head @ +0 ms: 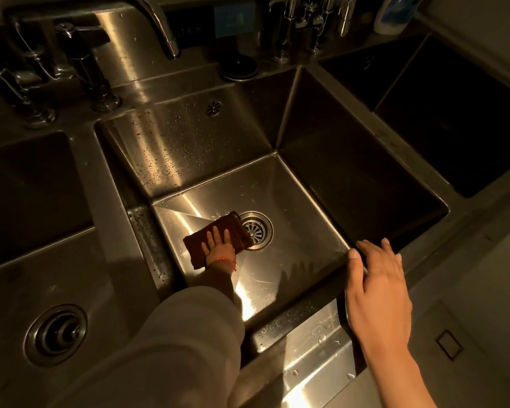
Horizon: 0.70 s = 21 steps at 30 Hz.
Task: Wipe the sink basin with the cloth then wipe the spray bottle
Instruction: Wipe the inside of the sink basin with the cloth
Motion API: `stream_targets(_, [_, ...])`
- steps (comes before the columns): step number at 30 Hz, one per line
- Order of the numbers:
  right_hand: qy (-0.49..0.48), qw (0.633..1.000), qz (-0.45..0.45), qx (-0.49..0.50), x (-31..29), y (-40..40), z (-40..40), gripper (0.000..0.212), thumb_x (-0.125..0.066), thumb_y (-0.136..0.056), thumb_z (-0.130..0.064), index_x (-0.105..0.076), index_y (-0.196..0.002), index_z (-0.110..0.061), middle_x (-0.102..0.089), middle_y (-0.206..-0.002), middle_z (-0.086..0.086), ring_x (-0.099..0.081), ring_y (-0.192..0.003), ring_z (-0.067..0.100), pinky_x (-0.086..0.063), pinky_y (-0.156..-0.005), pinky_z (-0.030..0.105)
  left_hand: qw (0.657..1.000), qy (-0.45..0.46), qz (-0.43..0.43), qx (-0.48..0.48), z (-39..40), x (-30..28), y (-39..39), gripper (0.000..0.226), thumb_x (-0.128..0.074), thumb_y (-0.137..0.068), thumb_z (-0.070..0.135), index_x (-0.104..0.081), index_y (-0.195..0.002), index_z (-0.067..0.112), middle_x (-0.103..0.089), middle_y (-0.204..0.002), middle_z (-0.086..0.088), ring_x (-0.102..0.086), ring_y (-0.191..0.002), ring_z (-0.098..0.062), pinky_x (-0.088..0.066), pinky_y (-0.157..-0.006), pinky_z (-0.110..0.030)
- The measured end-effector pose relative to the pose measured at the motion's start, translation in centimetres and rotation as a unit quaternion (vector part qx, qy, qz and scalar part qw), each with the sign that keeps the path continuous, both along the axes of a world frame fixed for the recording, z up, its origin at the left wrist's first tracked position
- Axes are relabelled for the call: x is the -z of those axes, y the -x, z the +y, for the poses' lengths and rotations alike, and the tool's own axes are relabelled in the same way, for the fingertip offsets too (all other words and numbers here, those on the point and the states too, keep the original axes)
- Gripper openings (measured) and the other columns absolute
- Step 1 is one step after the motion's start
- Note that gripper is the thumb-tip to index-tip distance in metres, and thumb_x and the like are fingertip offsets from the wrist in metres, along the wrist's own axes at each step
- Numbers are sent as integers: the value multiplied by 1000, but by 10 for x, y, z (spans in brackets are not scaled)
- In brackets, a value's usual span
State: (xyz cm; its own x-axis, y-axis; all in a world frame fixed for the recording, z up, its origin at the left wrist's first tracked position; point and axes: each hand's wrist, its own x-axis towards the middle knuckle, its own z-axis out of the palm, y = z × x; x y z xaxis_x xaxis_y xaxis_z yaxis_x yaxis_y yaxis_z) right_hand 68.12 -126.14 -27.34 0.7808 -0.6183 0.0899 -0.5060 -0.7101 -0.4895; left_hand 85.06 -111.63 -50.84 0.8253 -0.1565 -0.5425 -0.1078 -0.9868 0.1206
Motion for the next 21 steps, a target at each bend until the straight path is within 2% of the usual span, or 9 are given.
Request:
stream_targets(9, [16, 1000, 9, 6, 2, -1, -1, 57, -24, -89, -44, -55, -122, -10, -56, -130, 9, -31, -136, 19, -16, -113, 35, 1000, -2, 0, 21, 1, 6, -34, 74, -47, -99, 26, 1, -154, 18, 9, -161, -13, 6, -149, -31, -6, -121, -46])
stream_targets(21, [13, 1000, 14, 9, 0, -5, -1, 59, -24, -88, -47, -53, -125, -12, -52, -134, 9, -26, -136, 14, -18, -111, 38, 1000, 7, -8, 23, 0, 10, -50, 68, -42, -101, 28, -1, -155, 20, 8, -161, -12, 6, -149, -29, -6, -120, -46])
